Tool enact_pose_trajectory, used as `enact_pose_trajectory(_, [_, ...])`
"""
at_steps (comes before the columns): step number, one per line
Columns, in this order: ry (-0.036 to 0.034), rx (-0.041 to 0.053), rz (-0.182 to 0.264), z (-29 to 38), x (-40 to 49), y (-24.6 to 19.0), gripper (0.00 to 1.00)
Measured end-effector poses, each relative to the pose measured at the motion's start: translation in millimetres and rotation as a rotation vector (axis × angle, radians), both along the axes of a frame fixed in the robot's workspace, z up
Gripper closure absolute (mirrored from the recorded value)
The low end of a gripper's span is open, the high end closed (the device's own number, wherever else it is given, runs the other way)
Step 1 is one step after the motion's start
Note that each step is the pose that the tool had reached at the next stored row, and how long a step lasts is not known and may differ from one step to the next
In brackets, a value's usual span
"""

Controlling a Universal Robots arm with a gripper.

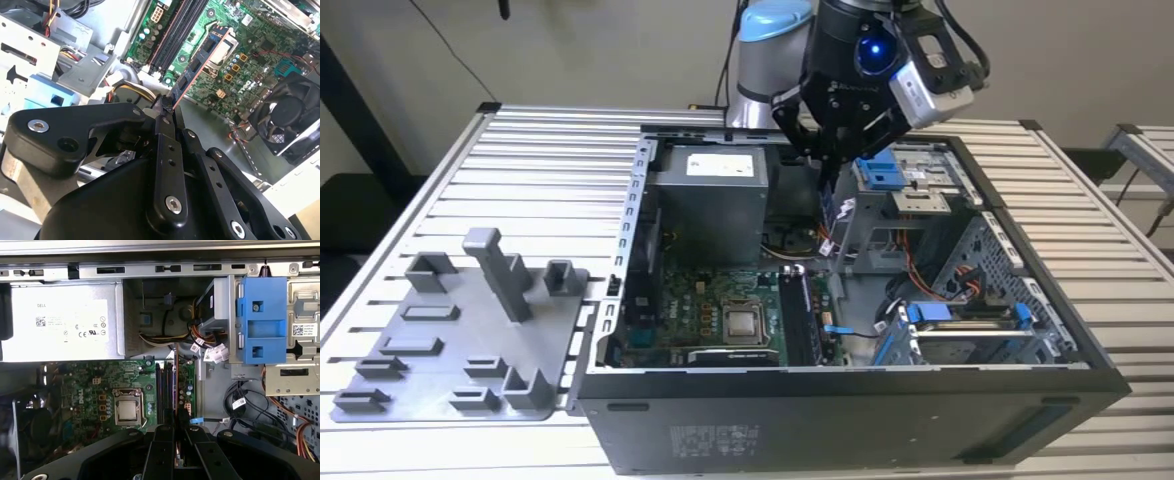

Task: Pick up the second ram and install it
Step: 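Insert the second ram into the second slot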

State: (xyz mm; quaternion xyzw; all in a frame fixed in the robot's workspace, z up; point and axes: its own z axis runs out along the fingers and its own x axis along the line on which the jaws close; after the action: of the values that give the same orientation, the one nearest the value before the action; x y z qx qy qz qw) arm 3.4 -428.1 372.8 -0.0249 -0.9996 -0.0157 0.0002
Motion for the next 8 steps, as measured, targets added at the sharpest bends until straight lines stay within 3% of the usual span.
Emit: enact_pose_trajectory(8, [0.0001, -0.0006, 0.0, -4.3, 0.0, 0.0, 0.86])
